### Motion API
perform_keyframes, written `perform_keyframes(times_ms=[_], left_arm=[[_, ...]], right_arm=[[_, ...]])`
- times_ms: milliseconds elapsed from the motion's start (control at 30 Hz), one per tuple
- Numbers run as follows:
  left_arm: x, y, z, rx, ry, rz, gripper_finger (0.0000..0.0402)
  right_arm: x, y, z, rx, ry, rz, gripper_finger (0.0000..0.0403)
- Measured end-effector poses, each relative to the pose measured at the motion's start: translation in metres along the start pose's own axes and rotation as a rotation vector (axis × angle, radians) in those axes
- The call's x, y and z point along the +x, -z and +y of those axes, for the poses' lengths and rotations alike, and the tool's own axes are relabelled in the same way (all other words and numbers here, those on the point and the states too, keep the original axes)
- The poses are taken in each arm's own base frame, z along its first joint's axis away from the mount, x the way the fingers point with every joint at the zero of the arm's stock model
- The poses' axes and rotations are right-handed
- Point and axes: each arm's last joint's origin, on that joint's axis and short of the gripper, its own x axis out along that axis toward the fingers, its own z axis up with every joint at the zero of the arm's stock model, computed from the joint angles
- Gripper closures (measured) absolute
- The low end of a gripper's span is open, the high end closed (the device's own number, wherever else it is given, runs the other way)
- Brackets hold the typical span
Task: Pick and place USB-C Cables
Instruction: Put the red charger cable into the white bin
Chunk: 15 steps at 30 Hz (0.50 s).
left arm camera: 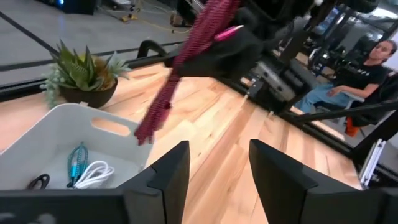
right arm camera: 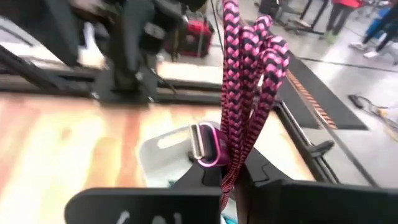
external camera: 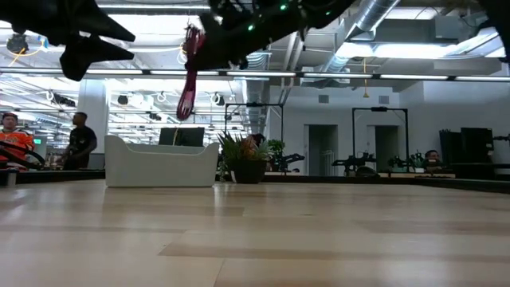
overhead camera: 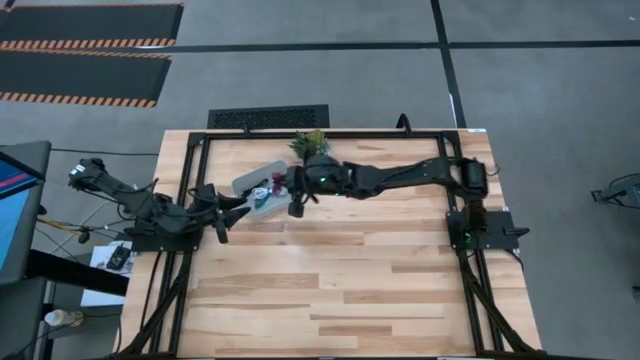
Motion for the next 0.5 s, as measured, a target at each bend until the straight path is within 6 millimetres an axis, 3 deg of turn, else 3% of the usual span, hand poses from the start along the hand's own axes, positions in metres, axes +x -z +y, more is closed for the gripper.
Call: perform_keyframes(times_ms=[267, 500], left_arm=[[0.0, 0.003, 0.003, 0.001, -0.02, 0.023, 0.0251], [0.0, 0.008, 0.007, 0.006, -0.053, 0.059, 0.0251]], right_arm=[[0.048, 0.015, 0.006, -0.172, 0.081, 0.179, 0.0388], [0.074, 0.025, 0.01, -0.316, 0.111, 0.318, 0.0388]])
